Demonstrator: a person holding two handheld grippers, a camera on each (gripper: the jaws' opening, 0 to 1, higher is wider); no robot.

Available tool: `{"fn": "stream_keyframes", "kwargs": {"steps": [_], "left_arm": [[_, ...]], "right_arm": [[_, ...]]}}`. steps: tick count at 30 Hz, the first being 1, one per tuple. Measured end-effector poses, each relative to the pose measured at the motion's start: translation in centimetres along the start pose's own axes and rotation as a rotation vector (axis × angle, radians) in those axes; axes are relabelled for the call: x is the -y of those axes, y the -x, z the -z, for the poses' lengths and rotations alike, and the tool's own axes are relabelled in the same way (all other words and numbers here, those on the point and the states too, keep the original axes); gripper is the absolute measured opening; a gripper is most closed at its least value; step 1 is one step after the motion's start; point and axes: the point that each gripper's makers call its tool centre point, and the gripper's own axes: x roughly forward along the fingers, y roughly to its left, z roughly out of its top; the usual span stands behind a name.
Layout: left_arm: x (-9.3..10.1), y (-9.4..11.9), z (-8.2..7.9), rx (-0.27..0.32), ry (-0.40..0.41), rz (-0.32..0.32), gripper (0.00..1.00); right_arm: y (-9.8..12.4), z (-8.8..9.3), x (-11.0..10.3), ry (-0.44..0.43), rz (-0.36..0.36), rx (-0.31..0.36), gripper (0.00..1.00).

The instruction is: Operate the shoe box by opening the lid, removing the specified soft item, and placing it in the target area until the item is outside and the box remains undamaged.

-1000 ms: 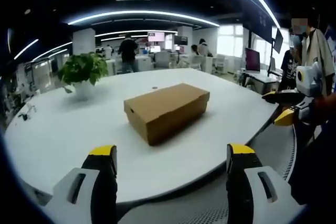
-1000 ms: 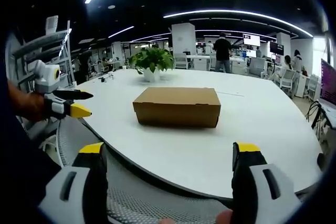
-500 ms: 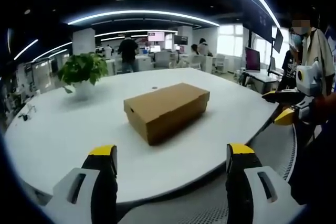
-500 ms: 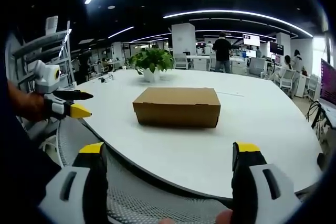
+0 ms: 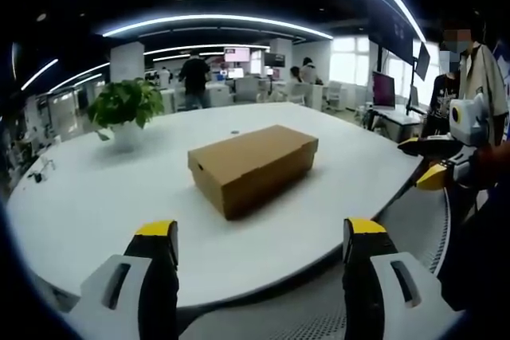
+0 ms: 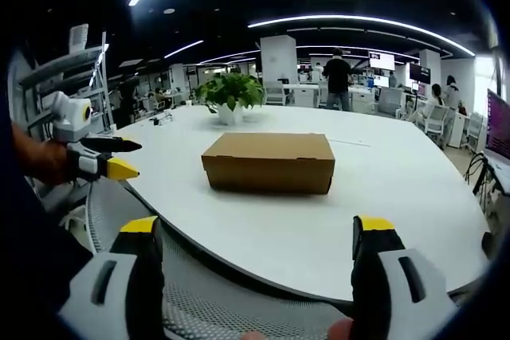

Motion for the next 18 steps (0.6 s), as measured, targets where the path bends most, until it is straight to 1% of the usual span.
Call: {"fn": "stream_keyframes", "kwargs": {"steps": [18], "left_arm": [[-0.09, -0.11, 0.15, -0.006, -0.003, 0.003, 0.86]], "right_arm": [[-0.05, 0.03, -0.03, 0.001, 0.001, -0.003, 0.94]]}}
